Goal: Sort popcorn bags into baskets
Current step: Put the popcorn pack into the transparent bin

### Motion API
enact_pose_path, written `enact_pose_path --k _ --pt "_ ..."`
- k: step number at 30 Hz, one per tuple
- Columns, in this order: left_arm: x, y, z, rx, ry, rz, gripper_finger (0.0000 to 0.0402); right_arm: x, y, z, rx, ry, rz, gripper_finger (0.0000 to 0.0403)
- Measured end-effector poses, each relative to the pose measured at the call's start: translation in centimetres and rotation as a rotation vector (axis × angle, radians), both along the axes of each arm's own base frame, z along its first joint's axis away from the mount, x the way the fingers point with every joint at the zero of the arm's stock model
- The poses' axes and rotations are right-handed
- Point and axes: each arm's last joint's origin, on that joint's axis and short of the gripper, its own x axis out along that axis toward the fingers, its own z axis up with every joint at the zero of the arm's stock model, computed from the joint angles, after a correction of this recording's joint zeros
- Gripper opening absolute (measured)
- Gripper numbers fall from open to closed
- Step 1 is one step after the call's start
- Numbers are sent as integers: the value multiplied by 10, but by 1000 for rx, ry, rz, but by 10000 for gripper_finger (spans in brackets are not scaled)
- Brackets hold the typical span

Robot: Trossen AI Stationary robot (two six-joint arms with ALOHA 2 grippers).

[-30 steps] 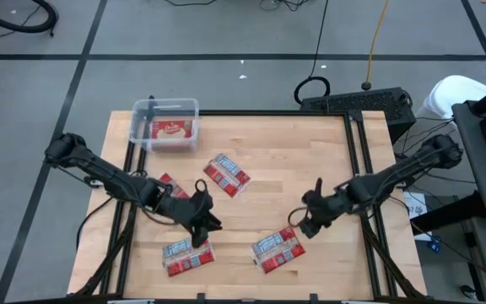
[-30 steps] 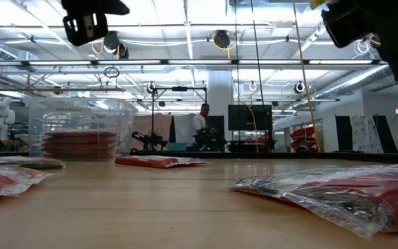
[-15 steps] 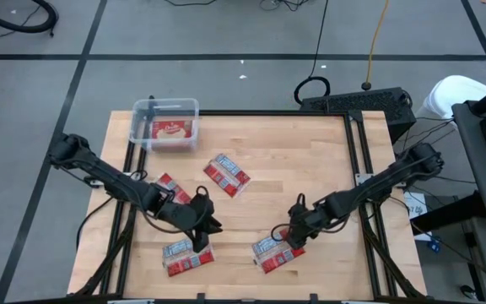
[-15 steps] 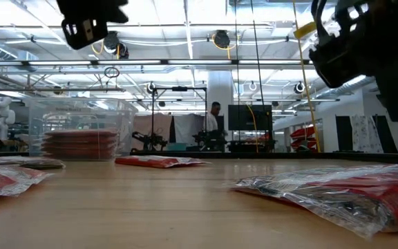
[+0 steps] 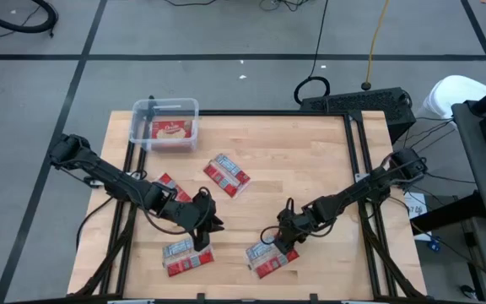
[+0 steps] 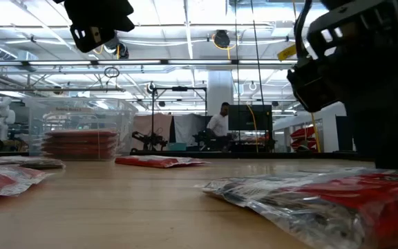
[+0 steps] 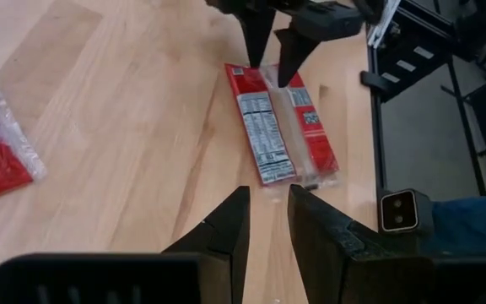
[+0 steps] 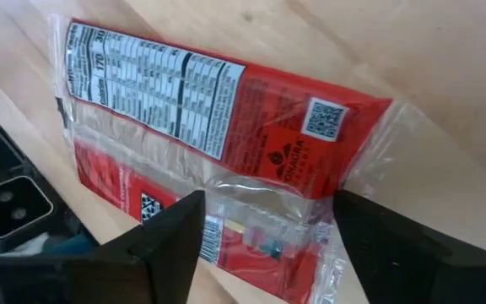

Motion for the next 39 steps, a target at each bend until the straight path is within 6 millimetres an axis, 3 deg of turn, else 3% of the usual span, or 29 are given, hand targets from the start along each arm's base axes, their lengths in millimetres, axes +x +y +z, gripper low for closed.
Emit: enact_pose_path --k 5,13,15,21,26,39 --pt "0 1 0 36 -2 -25 88 7 -10 -2 -51 -42 -29 212" --pt "6 4 -14 70 55 -4 88 20 -43 -4 -144 -138 -57 33" --pt "10 2 -21 59 79 15 88 23 -50 -6 -119 -166 -58 10" --pt "18 -4 -42 -20 149 93 88 30 -73 -4 -66 -217 -90 3" --pt "25 -9 -47 -113 135 157 88 36 -87 8 -34 -308 -85 1" --pt "49 -14 -81 -104 99 180 88 26 -115 45 -79 -402 -106 0"
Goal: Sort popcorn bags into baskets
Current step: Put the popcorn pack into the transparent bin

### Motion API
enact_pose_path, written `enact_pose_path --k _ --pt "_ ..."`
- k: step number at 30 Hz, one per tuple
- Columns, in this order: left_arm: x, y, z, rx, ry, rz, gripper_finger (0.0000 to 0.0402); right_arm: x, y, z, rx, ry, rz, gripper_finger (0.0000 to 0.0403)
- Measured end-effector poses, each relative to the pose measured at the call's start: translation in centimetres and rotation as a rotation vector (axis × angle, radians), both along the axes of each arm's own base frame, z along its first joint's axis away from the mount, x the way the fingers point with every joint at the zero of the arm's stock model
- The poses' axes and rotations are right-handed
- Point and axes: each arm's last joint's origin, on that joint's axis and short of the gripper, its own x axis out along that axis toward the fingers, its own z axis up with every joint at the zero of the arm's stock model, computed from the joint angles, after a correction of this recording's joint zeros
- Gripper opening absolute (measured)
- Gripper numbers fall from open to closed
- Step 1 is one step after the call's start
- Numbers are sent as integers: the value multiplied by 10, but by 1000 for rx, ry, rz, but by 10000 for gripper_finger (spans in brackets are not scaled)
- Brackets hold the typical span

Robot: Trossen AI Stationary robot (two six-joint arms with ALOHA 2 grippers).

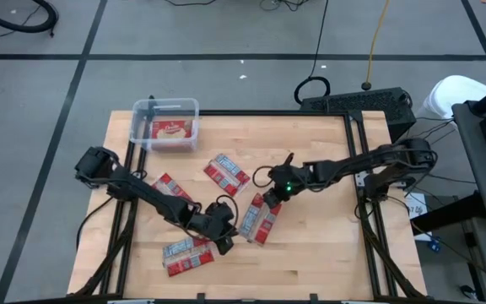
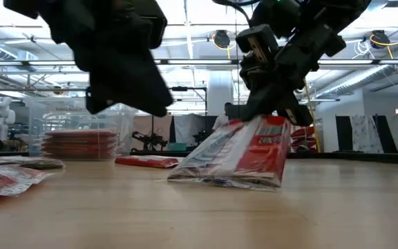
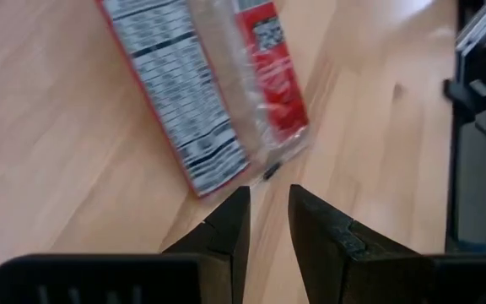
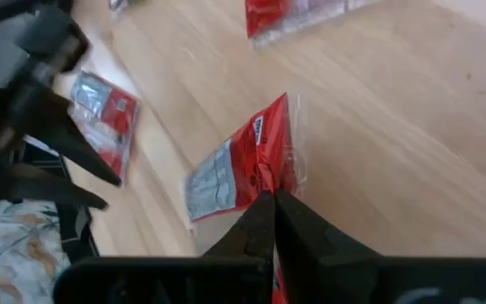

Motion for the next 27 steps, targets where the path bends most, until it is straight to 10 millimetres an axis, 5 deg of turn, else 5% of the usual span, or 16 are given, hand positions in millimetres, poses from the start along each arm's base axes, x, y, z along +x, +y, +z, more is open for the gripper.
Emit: enact_pose_path --k 7,18,27 --pt "17 1 -12 87 -114 -39 109 -6 -7 12 -16 -22 -6 0" --pt "32 45 -19 159 -102 136 284 -6 -7 12 -18 -21 -5 0" --pt "50 82 -38 -68 -189 73 250 -6 -7 12 -37 -28 15 0"
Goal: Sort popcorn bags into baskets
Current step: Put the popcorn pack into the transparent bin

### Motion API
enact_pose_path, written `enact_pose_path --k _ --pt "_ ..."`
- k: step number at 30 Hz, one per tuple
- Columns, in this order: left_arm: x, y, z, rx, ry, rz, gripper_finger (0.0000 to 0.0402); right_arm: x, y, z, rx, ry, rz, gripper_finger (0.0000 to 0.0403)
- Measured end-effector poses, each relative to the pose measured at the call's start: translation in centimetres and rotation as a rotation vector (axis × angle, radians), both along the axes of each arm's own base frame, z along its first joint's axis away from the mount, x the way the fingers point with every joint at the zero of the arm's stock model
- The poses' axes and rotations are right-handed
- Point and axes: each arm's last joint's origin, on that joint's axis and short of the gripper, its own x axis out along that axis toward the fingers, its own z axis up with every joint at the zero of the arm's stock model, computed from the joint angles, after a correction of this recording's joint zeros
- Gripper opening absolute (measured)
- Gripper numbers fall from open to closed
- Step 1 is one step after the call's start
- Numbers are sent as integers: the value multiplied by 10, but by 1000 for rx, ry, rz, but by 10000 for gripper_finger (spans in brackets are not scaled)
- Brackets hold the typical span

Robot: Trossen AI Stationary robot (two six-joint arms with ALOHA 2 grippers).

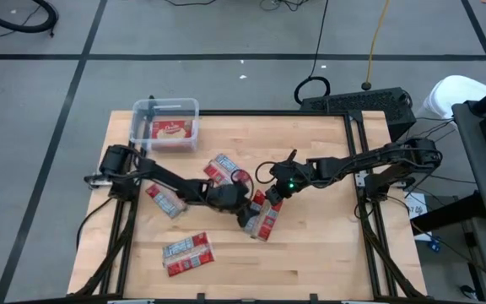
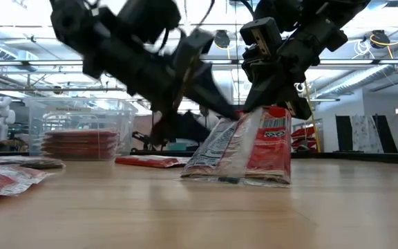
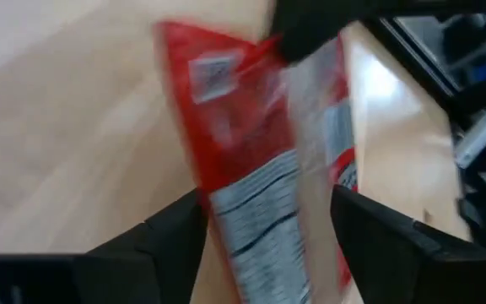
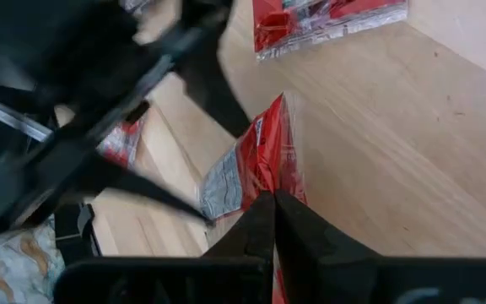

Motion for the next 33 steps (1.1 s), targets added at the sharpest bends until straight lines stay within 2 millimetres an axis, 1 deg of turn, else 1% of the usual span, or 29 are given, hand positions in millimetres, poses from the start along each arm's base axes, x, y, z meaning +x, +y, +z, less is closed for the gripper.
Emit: enact_pose_path --k 1,4,7,10,14,15,17,19,21,24,28,31,33 --pt "-2 4 -6 -42 6 -18 244 0 0 0 0 -1 0 0" --pt "3 8 -20 -137 -48 -80 227 0 0 1 -4 -7 3 0" --pt "8 6 -27 -179 -125 -161 195 2 0 2 -8 -23 7 0" --pt "9 3 -26 -172 -181 -186 137 2 0 2 -12 -35 11 0" --pt "10 3 -17 -152 -208 -178 39 2 0 4 -3 -39 7 0" --pt "9 4 -14 -152 -218 -178 30 0 0 7 4 -48 14 0" --pt "9 4 -5 -139 -235 -185 29 -1 0 13 12 -71 16 1" --pt "6 4 3 -89 -234 -201 34 -5 -2 21 12 -96 10 5" --pt "3 3 12 0 -231 -225 42 -9 -4 31 17 -131 -1 14" --pt "-5 4 32 150 -210 -270 44 -18 -7 48 20 -194 -18 31" --pt "-22 6 58 368 -155 -287 33 -31 -9 71 42 -278 -84 59" --pt "-36 10 77 516 -97 -242 33 -39 -10 86 68 -343 -169 81" --pt "-45 12 89 614 -64 -209 36 -45 -9 94 65 -378 -187 96"
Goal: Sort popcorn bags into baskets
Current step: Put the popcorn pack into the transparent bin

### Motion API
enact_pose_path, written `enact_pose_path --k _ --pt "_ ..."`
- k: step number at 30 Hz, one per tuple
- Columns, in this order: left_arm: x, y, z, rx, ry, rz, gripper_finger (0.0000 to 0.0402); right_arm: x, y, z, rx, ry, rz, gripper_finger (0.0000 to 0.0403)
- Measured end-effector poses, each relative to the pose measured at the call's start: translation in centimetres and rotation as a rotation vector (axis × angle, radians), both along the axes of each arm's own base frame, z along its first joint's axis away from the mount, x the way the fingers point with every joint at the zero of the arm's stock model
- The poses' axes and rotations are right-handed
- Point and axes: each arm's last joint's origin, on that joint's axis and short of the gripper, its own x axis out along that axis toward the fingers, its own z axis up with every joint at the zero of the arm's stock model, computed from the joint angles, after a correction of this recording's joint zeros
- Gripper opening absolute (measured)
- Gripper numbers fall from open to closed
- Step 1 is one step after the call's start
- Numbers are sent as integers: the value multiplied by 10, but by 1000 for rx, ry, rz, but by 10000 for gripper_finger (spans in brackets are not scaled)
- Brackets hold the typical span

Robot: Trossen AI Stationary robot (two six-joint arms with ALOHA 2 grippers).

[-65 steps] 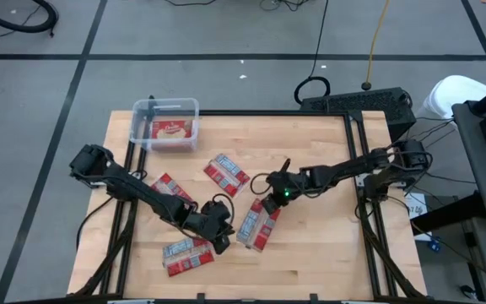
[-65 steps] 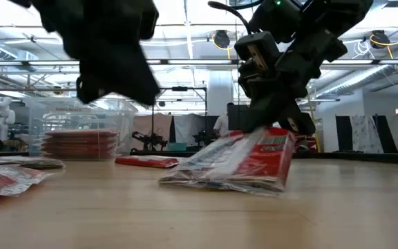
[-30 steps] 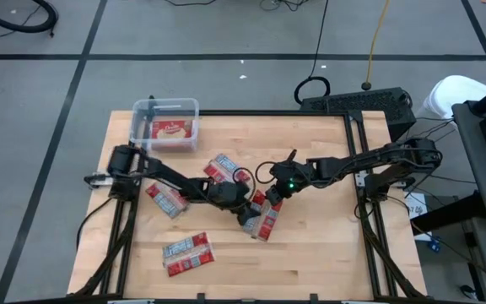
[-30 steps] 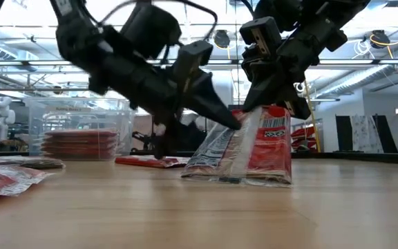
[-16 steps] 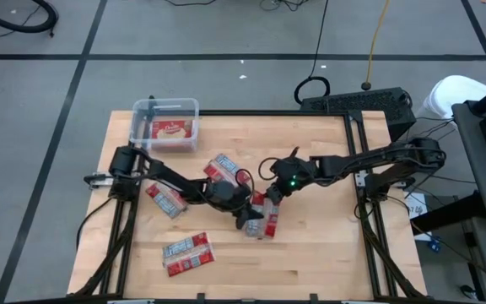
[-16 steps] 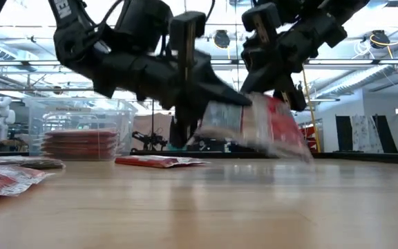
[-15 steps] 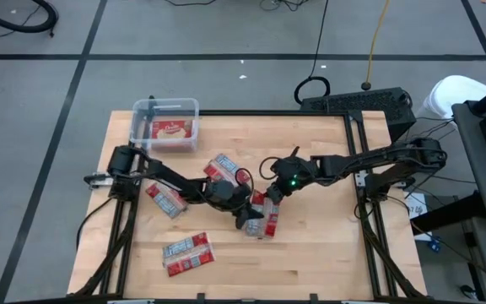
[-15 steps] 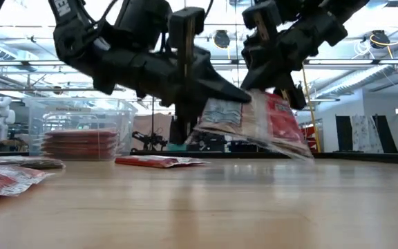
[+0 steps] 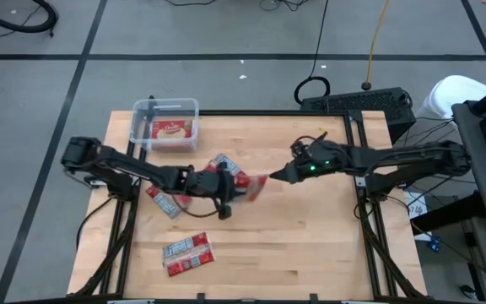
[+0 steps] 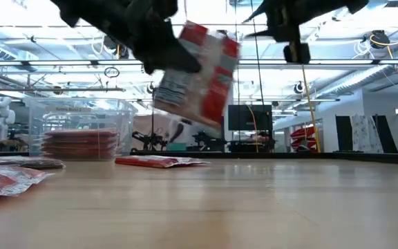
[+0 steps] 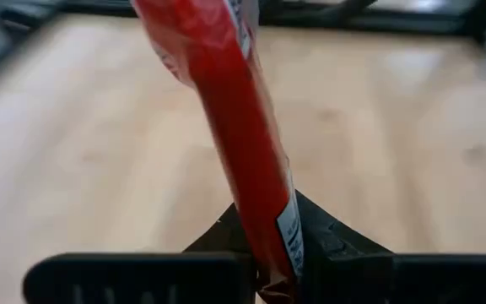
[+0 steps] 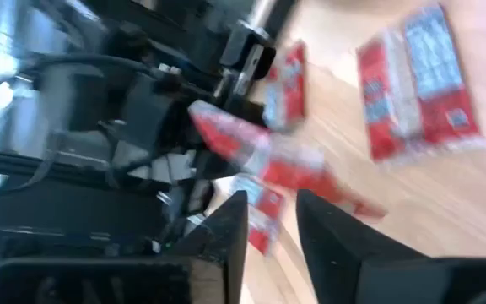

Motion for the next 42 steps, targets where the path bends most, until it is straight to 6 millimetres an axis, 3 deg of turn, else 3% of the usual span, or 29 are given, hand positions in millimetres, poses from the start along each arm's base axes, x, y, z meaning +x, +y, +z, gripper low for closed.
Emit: enact_pose_path --k 4,12,16,21,29,36,42 --pt "-17 0 19 210 14 59 41 -7 4 11 -22 -62 -18 131" --pt "-33 3 39 375 25 98 44 10 9 21 348 -242 -167 206" --pt "-33 5 46 482 102 87 45 26 14 17 461 -298 -177 241" --pt "-31 11 53 585 163 112 45 44 20 -2 626 -271 -257 272" --pt "-35 17 51 673 270 96 46 65 13 -19 761 -378 -410 288" --pt "-35 17 51 733 295 78 46 81 4 -46 841 -336 -482 288" --pt "-35 17 51 739 297 76 46 89 -8 -55 855 -397 -501 282"
